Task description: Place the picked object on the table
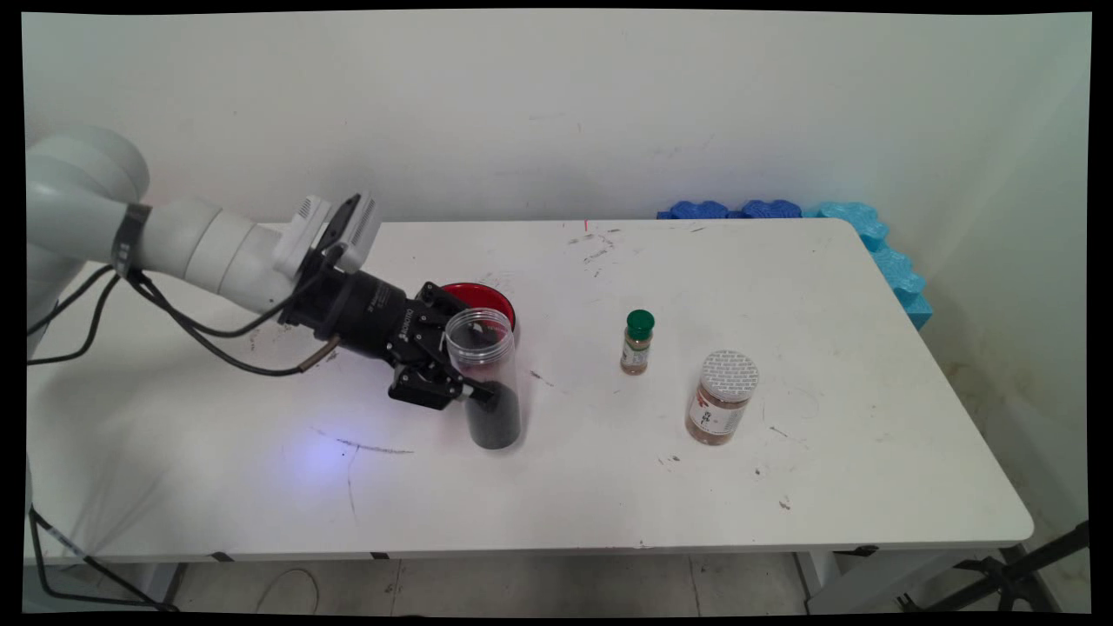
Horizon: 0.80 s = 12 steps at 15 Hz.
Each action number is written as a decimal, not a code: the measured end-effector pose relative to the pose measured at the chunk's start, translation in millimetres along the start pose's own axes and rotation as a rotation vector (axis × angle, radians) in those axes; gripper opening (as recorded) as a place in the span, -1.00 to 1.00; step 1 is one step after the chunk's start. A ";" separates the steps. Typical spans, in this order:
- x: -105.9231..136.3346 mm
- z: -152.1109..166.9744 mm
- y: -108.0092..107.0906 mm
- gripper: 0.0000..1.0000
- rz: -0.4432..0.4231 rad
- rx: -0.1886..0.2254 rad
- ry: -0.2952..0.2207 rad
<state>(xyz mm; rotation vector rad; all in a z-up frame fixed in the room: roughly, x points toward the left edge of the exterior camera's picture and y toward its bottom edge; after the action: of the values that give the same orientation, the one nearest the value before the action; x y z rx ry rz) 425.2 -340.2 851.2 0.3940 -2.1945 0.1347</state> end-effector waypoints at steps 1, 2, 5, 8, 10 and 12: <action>-2.4 1.8 0.9 -1.00 0.007 0.005 0.000; -4.7 3.4 1.8 -1.00 0.013 0.009 -0.001; -9.4 6.8 3.3 -1.00 0.020 0.019 -0.001; -15.2 10.2 4.8 -1.00 0.020 0.028 -0.004; -18.7 11.8 5.7 -1.00 0.018 0.033 -0.004; -21.3 12.7 6.5 -1.00 0.012 0.039 -0.004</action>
<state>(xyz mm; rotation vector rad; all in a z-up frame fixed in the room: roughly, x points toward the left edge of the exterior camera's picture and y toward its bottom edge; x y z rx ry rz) 425.5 -332.1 826.9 0.4028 -2.2012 0.1832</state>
